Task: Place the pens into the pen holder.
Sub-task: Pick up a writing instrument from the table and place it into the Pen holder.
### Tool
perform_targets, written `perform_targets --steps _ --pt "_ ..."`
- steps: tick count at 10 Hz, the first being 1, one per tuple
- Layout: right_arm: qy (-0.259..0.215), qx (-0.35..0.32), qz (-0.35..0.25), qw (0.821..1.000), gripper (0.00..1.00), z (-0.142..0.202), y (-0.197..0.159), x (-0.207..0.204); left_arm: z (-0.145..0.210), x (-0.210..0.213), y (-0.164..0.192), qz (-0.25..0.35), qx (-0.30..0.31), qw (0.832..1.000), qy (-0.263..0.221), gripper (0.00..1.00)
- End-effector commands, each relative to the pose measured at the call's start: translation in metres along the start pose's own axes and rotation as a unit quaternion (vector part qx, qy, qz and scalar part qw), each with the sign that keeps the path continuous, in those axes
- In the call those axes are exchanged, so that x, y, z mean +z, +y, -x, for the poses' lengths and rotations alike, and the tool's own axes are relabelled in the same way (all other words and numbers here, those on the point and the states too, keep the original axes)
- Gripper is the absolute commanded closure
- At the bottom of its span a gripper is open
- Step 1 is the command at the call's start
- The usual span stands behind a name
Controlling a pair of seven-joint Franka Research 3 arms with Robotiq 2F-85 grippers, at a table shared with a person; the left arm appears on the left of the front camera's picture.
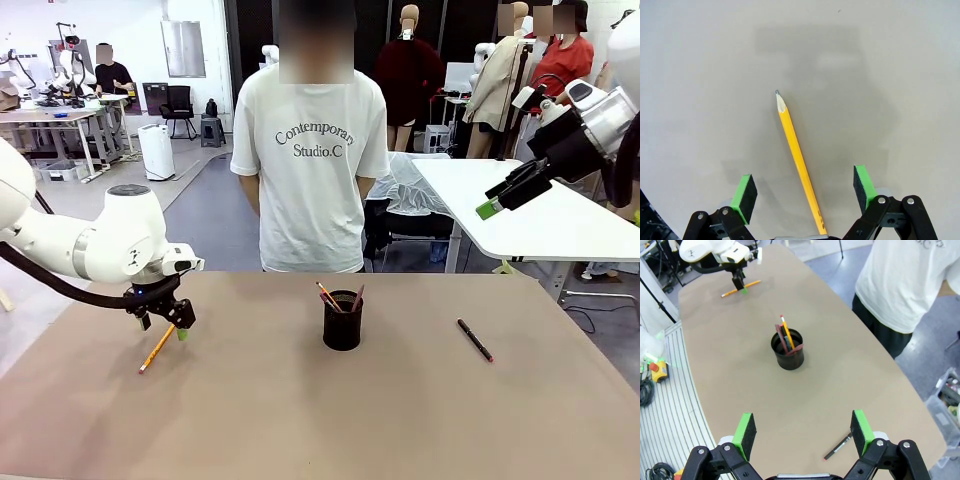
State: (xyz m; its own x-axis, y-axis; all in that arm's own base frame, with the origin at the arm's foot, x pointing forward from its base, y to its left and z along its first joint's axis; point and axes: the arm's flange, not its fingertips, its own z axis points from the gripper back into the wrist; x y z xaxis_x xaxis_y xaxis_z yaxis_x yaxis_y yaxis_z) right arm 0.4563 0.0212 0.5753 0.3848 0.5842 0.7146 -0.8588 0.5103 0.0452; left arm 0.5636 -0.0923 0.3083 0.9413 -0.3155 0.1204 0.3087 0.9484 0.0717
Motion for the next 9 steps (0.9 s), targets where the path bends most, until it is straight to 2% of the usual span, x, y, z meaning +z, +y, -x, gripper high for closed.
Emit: perform_targets --steps 1,4,5,6,9 --pt "-0.002 0.001 -0.002 1.000 0.00 -0.0006 0.0000 0.0010 -0.0047 0.0006 0.0019 0.007 0.020 1.000 -0.004 0.00" --pt "-0.002 0.001 -0.002 1.000 0.00 -0.0006 0.0000 0.0010 -0.0080 -0.0020 0.0044 0.015 0.026 0.999 -0.012 0.00" --pt "-0.002 0.001 -0.002 1.000 0.00 -0.0006 0.0000 0.0010 -0.0085 -0.0027 0.0050 0.017 0.027 0.999 -0.013 0.04" --pt "-0.002 0.001 -0.002 1.000 0.00 -0.0006 0.0000 0.0010 -0.0093 -0.0036 0.0045 0.016 0.029 0.999 -0.020 0.17" --pt "-0.002 0.001 -0.002 1.000 0.00 -0.0006 0.0000 0.0010 -0.0110 -0.0051 0.0048 0.016 0.028 0.999 -0.020 0.73"
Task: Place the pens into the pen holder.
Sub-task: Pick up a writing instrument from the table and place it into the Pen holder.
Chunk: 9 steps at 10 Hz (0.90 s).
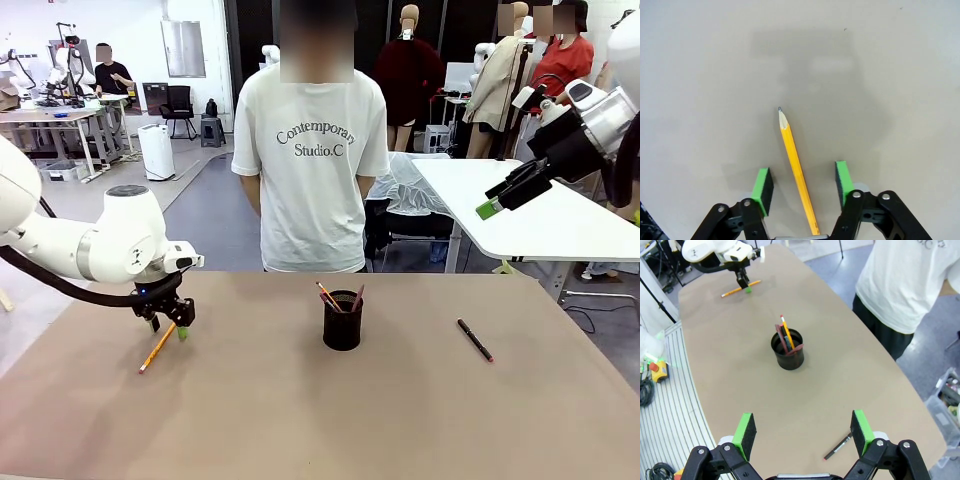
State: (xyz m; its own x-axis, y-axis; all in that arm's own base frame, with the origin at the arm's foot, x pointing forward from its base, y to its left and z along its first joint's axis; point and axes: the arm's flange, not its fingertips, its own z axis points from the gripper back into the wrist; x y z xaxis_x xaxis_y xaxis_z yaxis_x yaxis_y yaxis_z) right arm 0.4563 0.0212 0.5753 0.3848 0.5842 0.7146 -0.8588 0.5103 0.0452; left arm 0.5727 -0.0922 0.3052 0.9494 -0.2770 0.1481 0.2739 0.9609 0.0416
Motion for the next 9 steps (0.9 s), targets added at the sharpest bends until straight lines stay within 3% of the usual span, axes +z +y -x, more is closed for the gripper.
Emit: perform_targets --steps 1,2,9 --pt "-0.002 0.001 -0.002 1.000 0.00 -0.0006 0.0000 0.0010 -0.0031 -0.0017 0.0014 0.004 0.008 1.000 -0.006 0.92" --pt "-0.002 0.001 -0.002 1.000 0.00 -0.0006 0.0000 0.0010 -0.0039 -0.0028 0.0007 0.002 0.008 1.000 -0.005 1.00" --pt "-0.002 0.001 -0.002 1.000 0.00 -0.0006 0.0000 0.0010 0.0020 0.0005 0.0024 0.008 0.002 1.000 0.004 1.00"
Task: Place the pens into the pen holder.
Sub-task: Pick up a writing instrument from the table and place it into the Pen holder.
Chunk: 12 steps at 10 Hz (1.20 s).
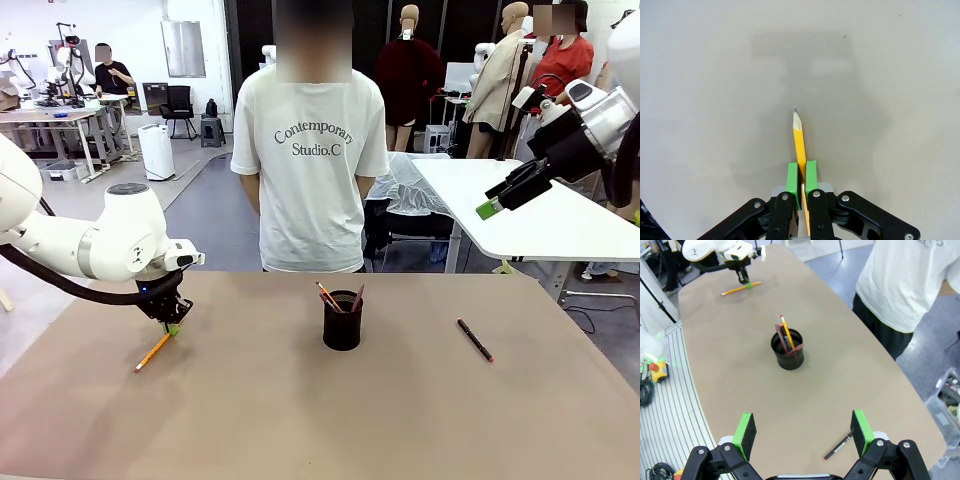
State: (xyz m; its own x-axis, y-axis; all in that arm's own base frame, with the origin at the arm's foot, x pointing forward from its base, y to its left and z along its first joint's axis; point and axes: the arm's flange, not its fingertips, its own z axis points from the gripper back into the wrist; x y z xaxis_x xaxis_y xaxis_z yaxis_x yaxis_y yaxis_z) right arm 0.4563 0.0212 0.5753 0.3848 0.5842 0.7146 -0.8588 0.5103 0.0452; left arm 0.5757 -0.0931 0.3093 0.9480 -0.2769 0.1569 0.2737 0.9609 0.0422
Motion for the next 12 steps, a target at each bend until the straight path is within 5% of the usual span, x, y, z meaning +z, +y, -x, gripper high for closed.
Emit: perform_targets --steps 1,4,8,10,12 --pt "-0.002 0.001 -0.002 1.000 0.00 -0.001 0.000 0.001 0.007 0.003 0.002 0.040 -0.003 0.999 0.003 1.00" --pt "-0.002 0.001 -0.002 1.000 0.00 -0.001 0.000 0.001 0.010 0.037 -0.002 0.148 -0.028 0.988 -0.029 1.00" --pt "-0.002 0.001 -0.002 1.000 0.00 -0.001 0.000 0.001 0.016 0.064 0.012 0.275 -0.109 0.946 -0.135 1.00" --pt "-0.002 0.001 -0.002 1.000 0.00 -0.001 0.000 0.001 0.020 0.071 0.014 0.365 -0.173 0.890 -0.210 1.00" --pt "-0.002 0.001 -0.002 1.000 0.00 -0.001 0.000 0.001 0.026 0.081 0.015 0.394 -0.214 0.837 -0.313 1.00"
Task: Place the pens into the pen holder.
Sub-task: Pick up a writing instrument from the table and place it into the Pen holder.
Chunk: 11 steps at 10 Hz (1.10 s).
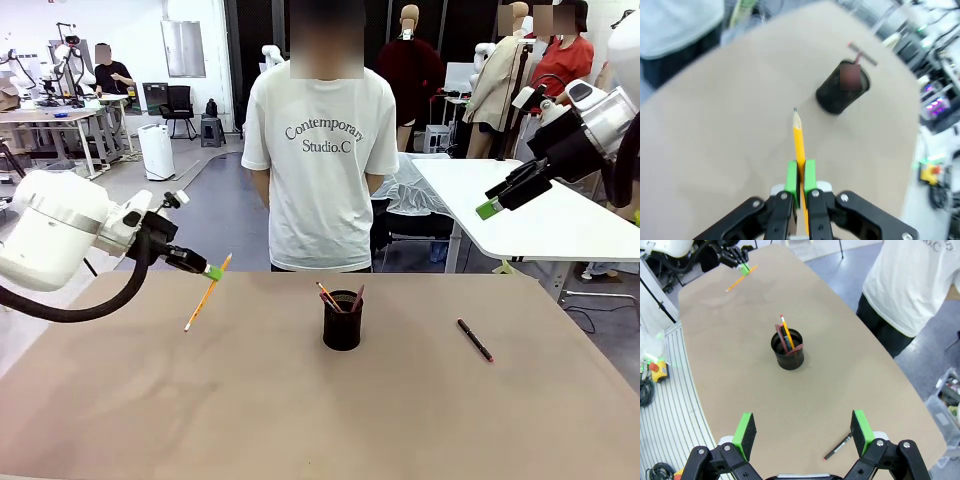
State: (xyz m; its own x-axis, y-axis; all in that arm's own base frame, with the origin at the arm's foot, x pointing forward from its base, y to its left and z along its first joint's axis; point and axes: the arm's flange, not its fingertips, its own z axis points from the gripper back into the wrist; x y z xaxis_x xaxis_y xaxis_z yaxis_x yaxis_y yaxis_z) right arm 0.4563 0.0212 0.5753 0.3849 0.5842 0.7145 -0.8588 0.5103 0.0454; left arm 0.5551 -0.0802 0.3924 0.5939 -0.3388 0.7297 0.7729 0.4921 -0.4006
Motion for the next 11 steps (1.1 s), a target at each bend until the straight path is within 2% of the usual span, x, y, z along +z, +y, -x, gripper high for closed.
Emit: perform_targets --steps 1,4,6,7,8,11 --pt "-0.002 0.001 -0.002 1.000 0.00 -0.001 0.000 0.001 0.015 0.009 -0.006 0.030 -0.045 0.995 -0.079 1.00" --pt "-0.002 0.001 -0.002 1.000 0.00 -0.001 0.000 0.001 0.023 0.018 -0.011 0.055 -0.148 0.972 -0.173 1.00" --pt "-0.002 0.001 -0.002 1.000 0.00 -0.001 0.000 0.001 0.025 0.023 -0.013 0.085 -0.208 0.955 -0.194 1.00" --pt "-0.002 0.001 -0.002 1.000 0.00 -0.001 0.000 0.001 0.025 0.025 -0.013 0.084 -0.217 0.952 -0.200 1.00" --pt "-0.002 0.001 -0.002 1.000 0.00 -0.001 0.000 0.001 0.023 0.026 -0.011 0.071 -0.184 0.961 -0.193 1.00" --pt "-0.002 0.001 -0.002 1.000 0.00 -0.001 0.000 0.001 0.018 0.021 -0.014 0.074 -0.202 0.959 -0.186 1.00"
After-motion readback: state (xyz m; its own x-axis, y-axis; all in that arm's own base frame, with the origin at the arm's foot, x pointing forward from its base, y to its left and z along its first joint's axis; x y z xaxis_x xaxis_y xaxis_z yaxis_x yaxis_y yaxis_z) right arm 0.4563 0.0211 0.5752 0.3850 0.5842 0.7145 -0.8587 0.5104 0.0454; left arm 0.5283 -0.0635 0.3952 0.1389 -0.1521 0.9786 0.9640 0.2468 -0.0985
